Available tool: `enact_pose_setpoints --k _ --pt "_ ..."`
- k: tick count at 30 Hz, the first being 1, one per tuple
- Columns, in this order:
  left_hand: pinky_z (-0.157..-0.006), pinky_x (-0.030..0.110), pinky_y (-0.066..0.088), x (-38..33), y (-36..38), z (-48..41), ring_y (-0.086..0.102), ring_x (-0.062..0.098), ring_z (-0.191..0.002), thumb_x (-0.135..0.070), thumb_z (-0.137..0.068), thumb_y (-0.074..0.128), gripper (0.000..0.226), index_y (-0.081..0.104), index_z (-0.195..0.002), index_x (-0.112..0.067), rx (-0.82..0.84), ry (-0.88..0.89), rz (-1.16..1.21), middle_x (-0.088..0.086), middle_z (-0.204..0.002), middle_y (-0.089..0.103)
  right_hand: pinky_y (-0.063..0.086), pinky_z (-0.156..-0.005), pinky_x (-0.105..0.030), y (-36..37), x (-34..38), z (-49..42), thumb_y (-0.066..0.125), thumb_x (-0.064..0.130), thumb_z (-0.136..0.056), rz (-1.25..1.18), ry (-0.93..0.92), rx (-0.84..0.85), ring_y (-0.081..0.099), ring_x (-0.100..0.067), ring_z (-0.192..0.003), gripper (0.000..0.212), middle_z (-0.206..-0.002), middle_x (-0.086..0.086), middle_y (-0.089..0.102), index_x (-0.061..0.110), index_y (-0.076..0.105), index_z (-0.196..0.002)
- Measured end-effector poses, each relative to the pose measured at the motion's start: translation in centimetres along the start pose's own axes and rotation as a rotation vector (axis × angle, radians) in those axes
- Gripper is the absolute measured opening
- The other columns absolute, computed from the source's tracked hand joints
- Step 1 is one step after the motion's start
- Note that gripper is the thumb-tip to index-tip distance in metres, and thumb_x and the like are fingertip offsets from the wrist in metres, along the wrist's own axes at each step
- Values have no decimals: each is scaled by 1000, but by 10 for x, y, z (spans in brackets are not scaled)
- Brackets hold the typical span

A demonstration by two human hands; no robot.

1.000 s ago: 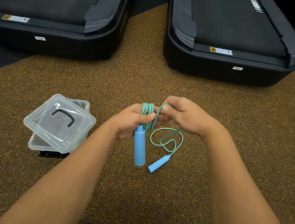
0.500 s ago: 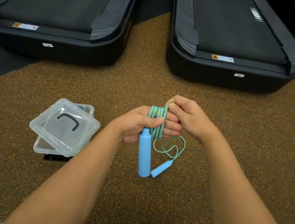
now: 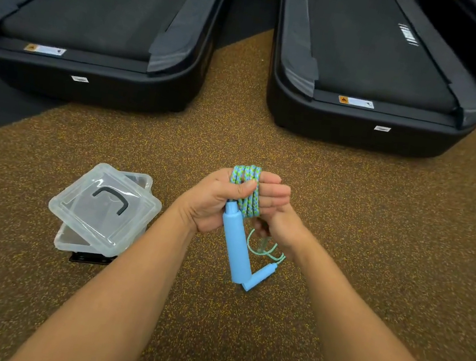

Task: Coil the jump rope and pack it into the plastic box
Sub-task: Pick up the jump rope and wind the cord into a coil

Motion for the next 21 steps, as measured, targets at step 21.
enact_pose_setpoints --k 21 --pt "-106 28 40 2 -20 -7 57 20 -120 8 -94 39 40 40 -133 6 -172 -7 -350 24 -132 53 36 -45 -20 22 32 27 49 21 -95 575 116 356 40 -1 -36 27 -53 2 47 18 64 -73"
Point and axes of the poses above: each hand's wrist, its own z-axis away from the middle knuckle, its own y-axis out of the palm, x = y × z, the point moved 9 cm from there along -z, towards the middle knuckle
